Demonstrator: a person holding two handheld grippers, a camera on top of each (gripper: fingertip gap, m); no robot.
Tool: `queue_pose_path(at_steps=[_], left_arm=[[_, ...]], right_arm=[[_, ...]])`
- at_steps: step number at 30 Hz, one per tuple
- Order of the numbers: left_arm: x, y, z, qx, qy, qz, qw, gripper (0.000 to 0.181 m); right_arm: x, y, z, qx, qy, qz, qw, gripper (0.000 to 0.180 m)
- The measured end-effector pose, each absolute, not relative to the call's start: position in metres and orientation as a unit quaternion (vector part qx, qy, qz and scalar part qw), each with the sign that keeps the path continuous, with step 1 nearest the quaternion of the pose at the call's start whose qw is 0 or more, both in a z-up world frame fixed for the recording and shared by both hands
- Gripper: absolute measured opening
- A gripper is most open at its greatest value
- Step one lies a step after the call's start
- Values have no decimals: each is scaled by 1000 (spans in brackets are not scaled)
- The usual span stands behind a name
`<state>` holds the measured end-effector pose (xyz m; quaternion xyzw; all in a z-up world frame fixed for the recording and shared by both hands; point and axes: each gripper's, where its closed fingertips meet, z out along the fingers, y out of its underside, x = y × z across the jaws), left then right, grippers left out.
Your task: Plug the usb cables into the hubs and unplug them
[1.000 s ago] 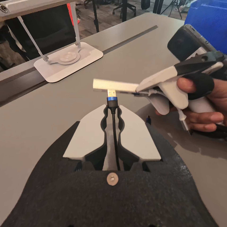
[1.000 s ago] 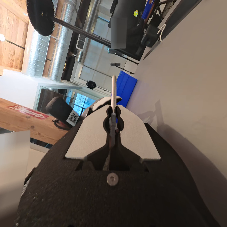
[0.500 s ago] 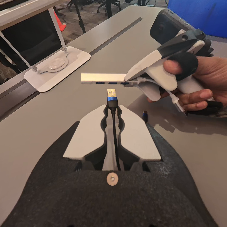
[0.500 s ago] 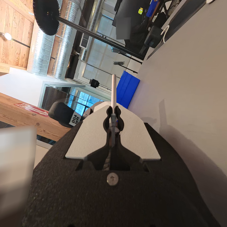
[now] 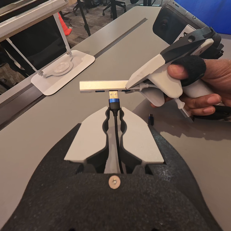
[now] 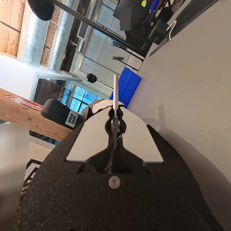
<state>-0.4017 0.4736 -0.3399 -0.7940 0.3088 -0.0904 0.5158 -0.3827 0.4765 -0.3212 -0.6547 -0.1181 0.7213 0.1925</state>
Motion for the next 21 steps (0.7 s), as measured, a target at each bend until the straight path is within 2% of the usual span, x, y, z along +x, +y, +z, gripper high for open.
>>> queue_pose_path(at_steps=[13,21], left_arm=[[-400,472,-337,-774,337,-67,532,14],[-402,464,-338,-736,427,-27,524,14]], right_arm=[[-384,467,-321,-662,-152,713,173,7],[-386,452,-324,-683,-224,680,144,7]])
